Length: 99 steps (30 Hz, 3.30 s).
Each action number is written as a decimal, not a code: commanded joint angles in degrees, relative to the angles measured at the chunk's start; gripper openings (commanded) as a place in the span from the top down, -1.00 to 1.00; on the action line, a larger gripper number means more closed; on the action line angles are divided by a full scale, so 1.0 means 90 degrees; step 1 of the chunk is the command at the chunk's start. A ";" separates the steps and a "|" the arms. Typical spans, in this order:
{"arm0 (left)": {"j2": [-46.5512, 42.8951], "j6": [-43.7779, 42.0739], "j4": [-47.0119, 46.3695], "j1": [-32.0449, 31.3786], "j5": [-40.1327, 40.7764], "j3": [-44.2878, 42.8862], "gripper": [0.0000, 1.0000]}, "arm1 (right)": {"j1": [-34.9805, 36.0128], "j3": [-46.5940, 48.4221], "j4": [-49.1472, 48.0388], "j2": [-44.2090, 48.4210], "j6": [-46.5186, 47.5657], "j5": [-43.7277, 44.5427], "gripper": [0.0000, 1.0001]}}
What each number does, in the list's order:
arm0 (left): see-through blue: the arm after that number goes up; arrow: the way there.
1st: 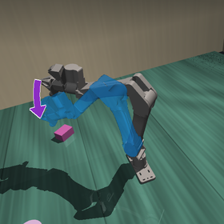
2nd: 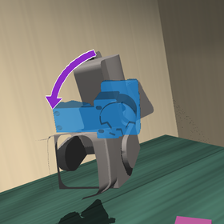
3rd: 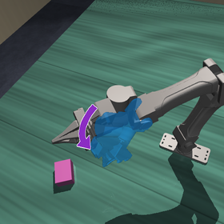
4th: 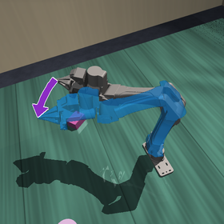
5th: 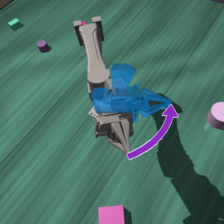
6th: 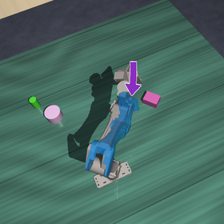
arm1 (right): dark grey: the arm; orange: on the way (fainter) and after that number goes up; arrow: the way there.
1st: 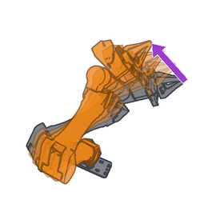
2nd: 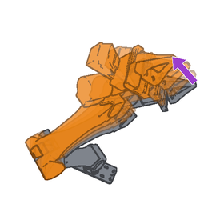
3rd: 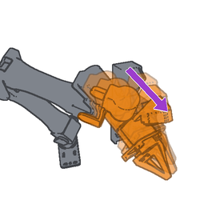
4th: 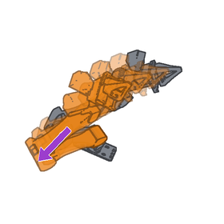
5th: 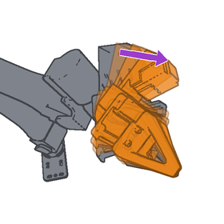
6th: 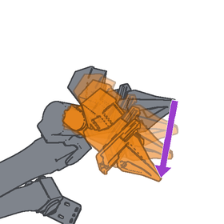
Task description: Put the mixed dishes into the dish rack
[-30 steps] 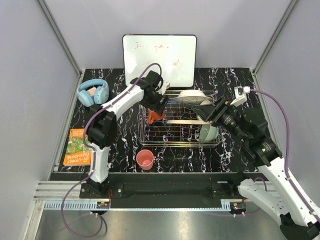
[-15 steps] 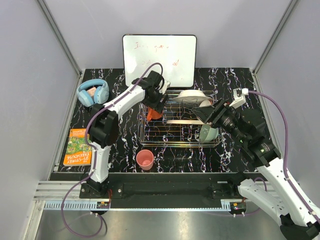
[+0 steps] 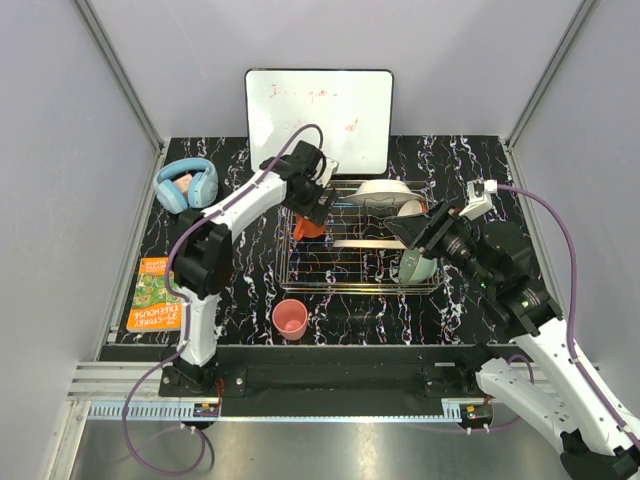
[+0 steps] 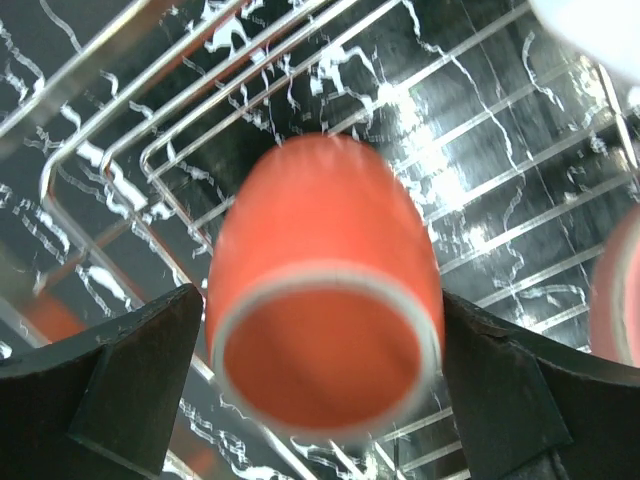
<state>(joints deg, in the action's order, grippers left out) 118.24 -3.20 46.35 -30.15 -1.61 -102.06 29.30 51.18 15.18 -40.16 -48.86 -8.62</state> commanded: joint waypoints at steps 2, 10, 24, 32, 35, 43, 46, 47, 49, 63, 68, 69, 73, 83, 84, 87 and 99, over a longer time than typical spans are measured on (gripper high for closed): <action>-0.1495 -0.0035 -0.0013 0.0030 -0.0309 0.0382 -0.98 | -0.0013 0.0250 0.0324 -0.0273 0.0379 -0.0096 -0.32; -0.3868 -0.0669 0.0455 0.0574 -0.1322 0.1017 -0.98 | 0.1107 0.1186 0.1230 -0.1737 0.1384 -0.0069 -0.21; -0.6340 -0.1265 0.0709 0.2578 -0.2985 0.3508 -0.98 | 0.3951 0.2370 0.2425 -0.4589 0.2021 0.1466 -0.04; -0.6448 -0.1119 0.0758 0.2745 -0.3815 0.3284 -0.98 | 0.4186 0.2361 0.2191 -0.5273 0.2050 0.1534 -0.03; -0.6389 -0.1080 0.0768 0.2764 -0.3884 0.3322 -0.98 | 0.4205 0.2322 0.1967 -0.5449 0.2050 0.1641 -0.01; -0.6360 -0.1109 0.0759 0.2852 -0.3933 0.3332 -0.98 | 0.4225 0.2263 0.1546 -0.5801 0.2040 0.1613 0.01; -0.6311 -0.1109 0.0758 0.2872 -0.3942 0.3352 -0.98 | 0.4235 0.2253 0.1487 -0.5928 0.2011 0.1622 0.03; -0.6311 -0.1109 0.0758 0.2881 -0.3962 0.3361 -0.98 | 0.4235 0.2214 0.1458 -0.5977 0.2011 0.1622 0.06; -0.6330 -0.1109 0.0758 0.2901 -0.4011 0.3362 -0.98 | 0.4254 0.2175 0.1429 -0.6045 0.2011 0.1612 0.14; -0.6467 -0.0953 0.0758 0.3047 -0.4392 0.2913 -0.98 | 0.4450 0.1785 0.1390 -0.6163 0.1904 0.1710 0.95; -0.6555 -0.0738 0.0622 0.3116 -0.4596 0.2630 -0.98 | 0.4459 0.1638 0.1380 -0.5305 0.1865 0.1866 1.00; -0.6584 -0.0680 0.0573 0.3135 -0.4626 0.2571 -0.98 | 0.4450 0.1647 0.1380 -0.5139 0.1845 0.1886 1.00; -0.6623 -0.0426 0.0320 0.3543 -0.5376 0.2385 -0.98 | 0.4459 0.1570 0.0807 -0.3931 0.1651 0.1886 1.00; -0.5969 0.2041 -0.1659 0.4043 -0.7503 0.1964 -0.98 | 0.4314 -0.0617 -0.3004 -0.1368 0.0215 0.2022 1.00; -0.5989 0.3225 -0.2862 0.4053 -0.7720 0.2110 -0.98 | 0.4245 -0.0666 -0.3092 -0.1300 0.0147 0.2003 1.00; -0.6106 0.6133 -0.6343 0.4044 -0.8219 0.3105 -0.98 | 0.3826 -0.0842 -0.3668 -0.1328 -0.0253 0.1575 1.00; -0.6291 0.5466 -0.5698 0.3429 -0.8094 0.3742 -0.98 | 0.2673 -0.0892 -0.6079 -0.2625 -0.2012 -0.0056 1.00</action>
<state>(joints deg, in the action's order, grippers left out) 63.81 51.11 -8.34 3.22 -73.78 -68.55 54.92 40.84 -26.57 -59.05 -60.58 -2.76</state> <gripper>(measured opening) 0.990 0.028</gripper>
